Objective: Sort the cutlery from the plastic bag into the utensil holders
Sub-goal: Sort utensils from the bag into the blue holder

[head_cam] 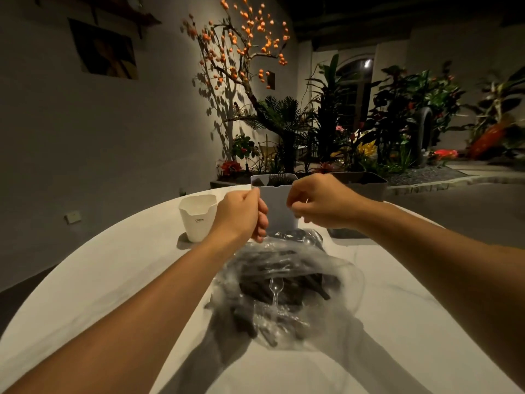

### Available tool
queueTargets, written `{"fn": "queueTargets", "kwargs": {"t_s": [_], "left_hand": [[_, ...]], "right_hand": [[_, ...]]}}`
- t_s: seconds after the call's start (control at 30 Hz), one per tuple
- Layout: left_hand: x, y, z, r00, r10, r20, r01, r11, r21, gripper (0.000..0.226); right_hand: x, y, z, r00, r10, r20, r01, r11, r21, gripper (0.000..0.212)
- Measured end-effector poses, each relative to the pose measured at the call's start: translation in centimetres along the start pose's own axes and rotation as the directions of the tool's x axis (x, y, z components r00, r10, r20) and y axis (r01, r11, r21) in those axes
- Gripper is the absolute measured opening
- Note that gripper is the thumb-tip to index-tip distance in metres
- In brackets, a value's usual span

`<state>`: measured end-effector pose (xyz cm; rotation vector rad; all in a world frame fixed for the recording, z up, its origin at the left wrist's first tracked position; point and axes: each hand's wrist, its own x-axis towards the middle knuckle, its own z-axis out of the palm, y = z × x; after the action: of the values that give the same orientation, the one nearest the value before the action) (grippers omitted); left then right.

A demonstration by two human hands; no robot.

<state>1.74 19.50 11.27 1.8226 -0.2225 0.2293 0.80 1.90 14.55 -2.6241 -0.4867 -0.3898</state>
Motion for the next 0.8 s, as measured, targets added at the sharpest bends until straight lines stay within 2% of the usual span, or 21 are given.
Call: {"fn": "queueTargets", "kwargs": {"t_s": [0.07,0.17,0.23,0.3,0.33,0.37,0.43,0.53,0.63,0.73,0.8], "left_hand": [[-2.4,-0.7,0.1,0.999,0.035,0.031,-0.037,0.996,0.077,0.05],[-5.0,-3.1,0.5,0.991,0.111,0.079,-0.128,0.959,0.253,0.048],[-5.9,-5.3,0.6,0.974,0.212,0.078,-0.224,0.872,0.436,0.035],[-6.2,-6.9,0.5,0.952,0.294,0.085,-0.293,0.79,0.538,0.018],[-6.2,-7.5,0.4,0.95,0.297,0.101,-0.299,0.762,0.575,0.03],[-6.1,-8.1,0.3,0.949,0.288,0.127,-0.304,0.736,0.605,0.046],[-5.8,-8.6,0.2,0.951,0.248,0.187,-0.308,0.682,0.663,0.073],[-5.4,-9.2,0.5,0.947,0.214,0.238,-0.32,0.653,0.686,0.091],[-5.3,-10.2,0.6,0.95,0.248,0.188,-0.31,0.706,0.637,0.086],[-5.4,-10.8,0.3,0.917,0.357,0.175,-0.386,0.691,0.611,0.069],[-5.4,-10.8,0.3,0.889,0.433,0.148,-0.43,0.68,0.594,0.055]], "right_hand": [[-1.9,-0.9,0.5,0.99,-0.037,0.134,0.022,0.994,0.108,0.011],[-3.8,-1.4,1.3,0.915,0.021,0.404,-0.121,0.968,0.222,0.016],[-4.5,-0.9,2.5,0.853,0.084,0.516,-0.143,0.987,0.076,0.02],[-4.6,-0.1,4.1,0.892,0.111,0.439,0.001,0.969,-0.246,0.028],[-4.8,0.5,4.9,0.927,0.096,0.362,0.048,0.928,-0.368,0.035],[-4.9,0.9,5.6,0.949,0.072,0.307,0.067,0.906,-0.418,0.042],[-5.3,1.4,6.7,0.959,-0.012,0.282,0.131,0.905,-0.405,0.049],[-5.4,1.5,7.8,0.96,-0.138,0.241,0.223,0.903,-0.368,0.04],[-5.2,1.2,9.0,0.98,-0.126,0.155,0.17,0.933,-0.316,0.03],[-5.4,1.7,10.9,0.999,-0.038,0.035,0.047,0.947,-0.317,0.046],[-5.8,1.8,12.0,1.0,0.001,0.031,0.009,0.953,-0.304,0.052]]}}
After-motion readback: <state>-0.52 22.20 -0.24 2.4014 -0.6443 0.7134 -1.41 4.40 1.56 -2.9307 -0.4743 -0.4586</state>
